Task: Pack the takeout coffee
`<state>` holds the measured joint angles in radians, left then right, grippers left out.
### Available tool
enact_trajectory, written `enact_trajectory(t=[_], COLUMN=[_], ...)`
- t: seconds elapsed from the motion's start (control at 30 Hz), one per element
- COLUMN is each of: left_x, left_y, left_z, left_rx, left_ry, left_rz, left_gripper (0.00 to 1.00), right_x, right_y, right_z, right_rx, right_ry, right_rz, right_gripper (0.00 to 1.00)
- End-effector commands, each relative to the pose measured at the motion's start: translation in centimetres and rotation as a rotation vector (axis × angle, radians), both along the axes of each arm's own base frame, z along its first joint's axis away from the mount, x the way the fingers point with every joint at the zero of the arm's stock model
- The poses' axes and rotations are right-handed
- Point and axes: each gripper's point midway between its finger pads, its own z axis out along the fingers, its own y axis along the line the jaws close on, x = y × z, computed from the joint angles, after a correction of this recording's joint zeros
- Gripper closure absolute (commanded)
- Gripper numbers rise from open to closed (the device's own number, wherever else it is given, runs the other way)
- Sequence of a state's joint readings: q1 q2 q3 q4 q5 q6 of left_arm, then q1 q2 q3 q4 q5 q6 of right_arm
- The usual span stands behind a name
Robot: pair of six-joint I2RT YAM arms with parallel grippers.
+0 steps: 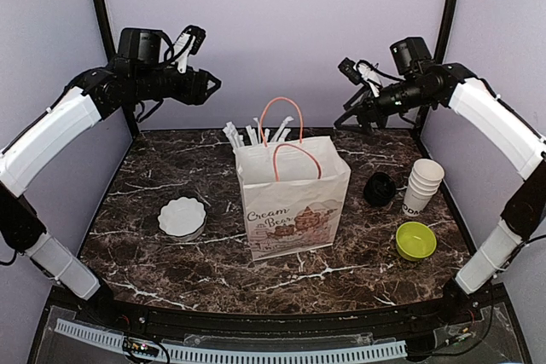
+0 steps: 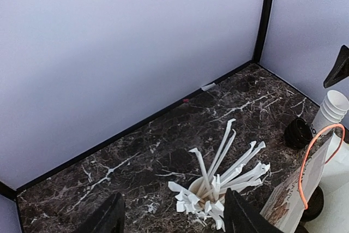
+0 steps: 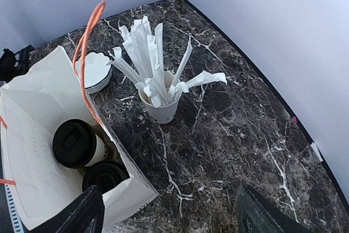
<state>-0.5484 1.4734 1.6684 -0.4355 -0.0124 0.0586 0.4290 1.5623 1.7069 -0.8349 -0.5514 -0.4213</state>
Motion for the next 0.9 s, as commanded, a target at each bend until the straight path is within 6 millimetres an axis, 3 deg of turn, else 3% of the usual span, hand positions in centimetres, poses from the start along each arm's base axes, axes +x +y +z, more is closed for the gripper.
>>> enact_trajectory(t=[0.0, 0.2, 0.37, 0.63, 0.73, 0.87], left_x=[1.0, 1.2, 0.4, -1.1, -1.5, -1.4], left_y=[-2.2, -2.9, -2.5, -2.5, -2.4, -2.3], left_z=[-0.9, -0.5, -1.4, -1.7, -1.9, -2.3], left_rx=[-0.061, -0.145, -0.153, -0.184, -0.186, -0.174], left_ry=[0.066, 0.085, 0.092, 0.120, 0.127, 0.134], left_rz=[-0.090, -0.106, -0.104, -0.134, -0.140, -0.136], left_gripper=[0.36, 0.38, 0.37, 0.37, 0.37, 0.38], right_x=[-1.0, -2.4, -2.6, -1.8, -2.0, -2.9], right_y=[2.0, 4.1, 5.8, 9.5, 10.5, 10.6], right_z=[-0.2, -2.7, -2.0, -0.6, -0.3, -0.6], right_rx=[-0.008, -0.097, -0.092, -0.007, 0.024, 0.026], right_ry=[0.023, 0.157, 0.096, 0.078, 0.113, 0.146], right_rz=[0.071, 0.124, 0.108, 0.201, 0.244, 0.286], right_gripper=[0.15, 0.15, 0.13, 0.19, 0.34, 0.82])
